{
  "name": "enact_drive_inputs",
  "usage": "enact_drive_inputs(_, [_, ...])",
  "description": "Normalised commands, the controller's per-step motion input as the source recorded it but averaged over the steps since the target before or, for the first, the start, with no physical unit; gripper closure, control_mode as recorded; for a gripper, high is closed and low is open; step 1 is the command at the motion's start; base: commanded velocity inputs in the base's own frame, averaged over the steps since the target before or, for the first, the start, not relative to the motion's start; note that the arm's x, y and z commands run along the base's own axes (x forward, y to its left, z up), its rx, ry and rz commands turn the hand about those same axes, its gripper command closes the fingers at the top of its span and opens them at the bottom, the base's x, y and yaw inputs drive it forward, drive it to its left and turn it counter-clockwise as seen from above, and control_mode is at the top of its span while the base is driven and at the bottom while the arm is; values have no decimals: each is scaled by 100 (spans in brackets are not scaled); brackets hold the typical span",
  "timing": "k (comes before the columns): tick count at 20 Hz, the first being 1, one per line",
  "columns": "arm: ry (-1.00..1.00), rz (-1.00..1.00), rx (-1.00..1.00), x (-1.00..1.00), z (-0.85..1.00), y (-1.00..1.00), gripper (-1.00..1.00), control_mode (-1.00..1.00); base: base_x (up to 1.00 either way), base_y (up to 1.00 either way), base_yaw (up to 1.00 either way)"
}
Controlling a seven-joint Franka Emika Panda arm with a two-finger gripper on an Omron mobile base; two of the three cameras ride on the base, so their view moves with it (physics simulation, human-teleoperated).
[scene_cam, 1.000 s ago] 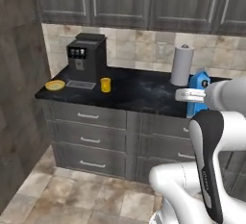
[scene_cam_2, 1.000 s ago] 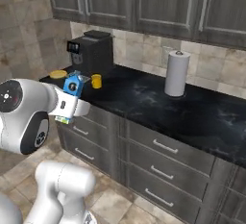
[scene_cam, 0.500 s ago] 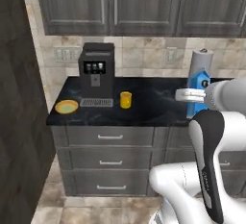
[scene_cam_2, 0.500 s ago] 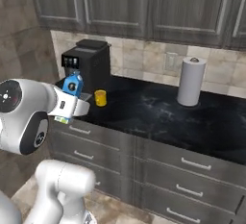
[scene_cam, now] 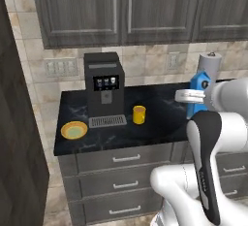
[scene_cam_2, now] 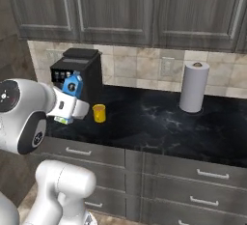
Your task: Take a sugar cube from the saucer and place it inside the coffee. Then, grab milk from the fridge and place it next to the coffee on the counter to sweeten the coffee.
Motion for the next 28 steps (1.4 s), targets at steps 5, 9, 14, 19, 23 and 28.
enact_drive_inputs(5, [0,0,0,0,0,0,100,100,15,0,0])
enact_drive_inputs(9, [0,0,0,0,0,0,100,100,46,0,0])
enact_drive_inputs(14, [0,0,0,0,0,0,100,100,25,0,0])
enact_drive_inputs(19, [0,0,0,0,0,0,100,100,28,0,0])
enact_drive_inputs(23, [0,0,0,0,0,0,100,100,37,0,0])
enact_drive_inputs(28, [0,0,0,0,0,0,100,100,46,0,0])
